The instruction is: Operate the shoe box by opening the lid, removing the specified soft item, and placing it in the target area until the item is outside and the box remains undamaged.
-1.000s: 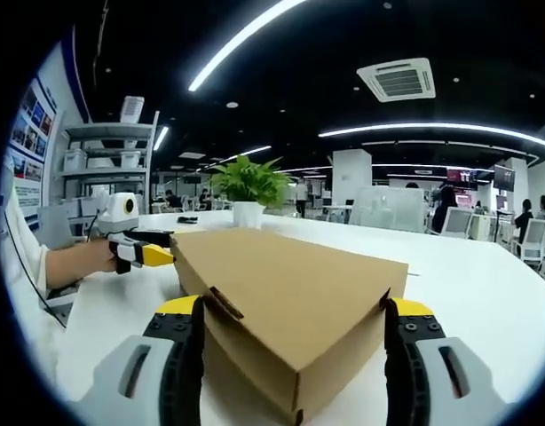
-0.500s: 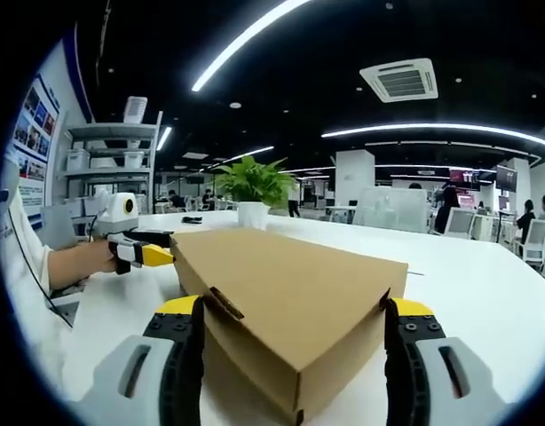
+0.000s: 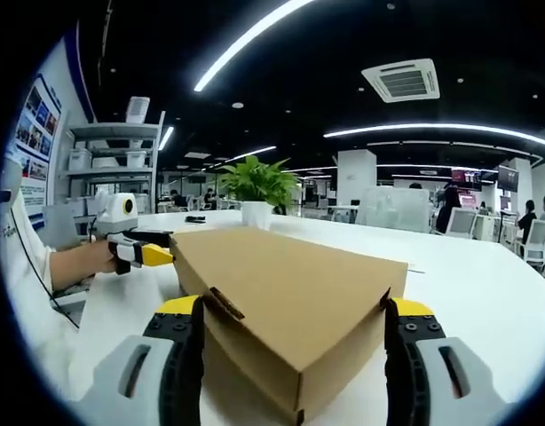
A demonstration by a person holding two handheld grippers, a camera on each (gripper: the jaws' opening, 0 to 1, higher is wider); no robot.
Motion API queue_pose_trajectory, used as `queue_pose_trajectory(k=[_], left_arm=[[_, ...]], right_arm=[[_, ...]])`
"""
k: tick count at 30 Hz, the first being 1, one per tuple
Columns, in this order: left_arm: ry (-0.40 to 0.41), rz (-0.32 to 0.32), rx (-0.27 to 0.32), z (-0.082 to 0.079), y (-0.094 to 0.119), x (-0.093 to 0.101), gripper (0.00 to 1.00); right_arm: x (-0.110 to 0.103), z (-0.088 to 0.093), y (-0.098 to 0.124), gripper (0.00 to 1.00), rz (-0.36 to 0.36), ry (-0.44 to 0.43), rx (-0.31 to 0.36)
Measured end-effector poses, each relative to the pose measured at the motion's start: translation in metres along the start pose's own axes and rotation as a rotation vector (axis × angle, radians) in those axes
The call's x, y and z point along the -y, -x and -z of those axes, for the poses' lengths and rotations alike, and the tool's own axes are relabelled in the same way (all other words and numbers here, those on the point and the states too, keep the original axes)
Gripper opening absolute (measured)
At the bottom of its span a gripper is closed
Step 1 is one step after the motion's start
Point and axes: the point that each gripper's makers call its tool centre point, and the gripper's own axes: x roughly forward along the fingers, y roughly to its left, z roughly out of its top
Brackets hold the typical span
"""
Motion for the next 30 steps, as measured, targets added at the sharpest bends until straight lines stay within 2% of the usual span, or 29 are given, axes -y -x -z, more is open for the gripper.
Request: queue_pose_trajectory(k=[14,25,30], left_arm=[[0.005,-0.006,0.017,0.003,0.014,0.003,0.59],[-0.001,-0.007,0.012,0.004,0.017,0.006,0.58],[-0.001,-0.007,-0.001,0.004,0.019,0.009,0.58]], right_arm=[[-0.011,0.002,0.006,0.87,-0.001,0.011,-0.005],[-0.011,0.004,0.011,0.86,0.007,0.007,0.003],[-0.024,0.004,0.015,0.86,0.005,0.014,0.007]])
